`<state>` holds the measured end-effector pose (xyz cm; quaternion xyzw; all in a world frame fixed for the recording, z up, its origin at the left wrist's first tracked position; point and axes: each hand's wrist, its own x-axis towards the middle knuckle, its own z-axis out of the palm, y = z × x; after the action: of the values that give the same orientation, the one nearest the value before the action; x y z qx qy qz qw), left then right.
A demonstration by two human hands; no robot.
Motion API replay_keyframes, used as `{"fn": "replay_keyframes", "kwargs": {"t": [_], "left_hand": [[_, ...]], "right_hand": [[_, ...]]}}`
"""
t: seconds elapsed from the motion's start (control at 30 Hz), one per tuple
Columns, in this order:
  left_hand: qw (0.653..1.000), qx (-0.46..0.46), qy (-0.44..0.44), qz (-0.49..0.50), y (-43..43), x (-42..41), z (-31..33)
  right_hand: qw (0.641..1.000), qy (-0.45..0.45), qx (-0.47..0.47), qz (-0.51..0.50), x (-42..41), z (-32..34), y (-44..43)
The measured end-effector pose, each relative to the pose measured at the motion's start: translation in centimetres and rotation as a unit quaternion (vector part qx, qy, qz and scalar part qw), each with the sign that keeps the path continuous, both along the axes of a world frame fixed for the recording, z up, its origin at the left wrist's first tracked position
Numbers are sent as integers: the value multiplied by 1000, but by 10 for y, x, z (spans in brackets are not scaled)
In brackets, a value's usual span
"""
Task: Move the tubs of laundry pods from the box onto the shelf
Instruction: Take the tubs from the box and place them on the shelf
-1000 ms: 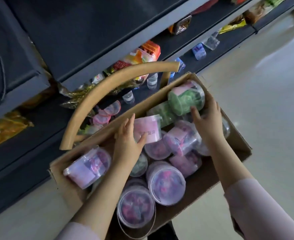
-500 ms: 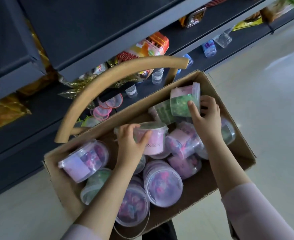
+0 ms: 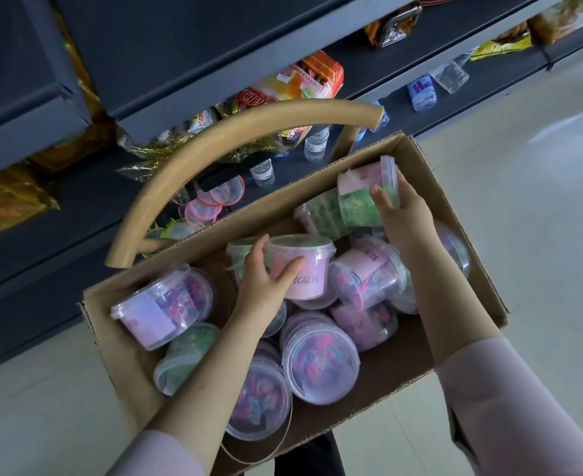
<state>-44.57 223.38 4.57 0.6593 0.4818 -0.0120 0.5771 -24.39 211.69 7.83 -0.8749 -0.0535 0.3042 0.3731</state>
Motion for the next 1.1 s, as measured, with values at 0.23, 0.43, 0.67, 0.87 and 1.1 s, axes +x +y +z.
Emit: {"fn": "replay_keyframes", "kwargs": {"t": [0.23, 0.43, 0.67, 0.87, 1.1], "left_hand": [[999, 0, -41, 19, 0, -17, -4], [997, -4, -60, 56, -2, -39, 5], [974, -23, -181, 132, 24, -118, 69], [955, 9, -257, 147, 73, -268, 162], [922, 141, -275, 232, 132, -479, 299]], "right_hand": [[984, 42, 150, -90, -36, 14, -19], [978, -16, 175, -115, -70, 36, -34], [969, -52, 200, -133, -166, 89, -25], [959, -34, 268, -79, -296, 165, 21], [920, -19, 390, 33, -457, 286, 96]]}}
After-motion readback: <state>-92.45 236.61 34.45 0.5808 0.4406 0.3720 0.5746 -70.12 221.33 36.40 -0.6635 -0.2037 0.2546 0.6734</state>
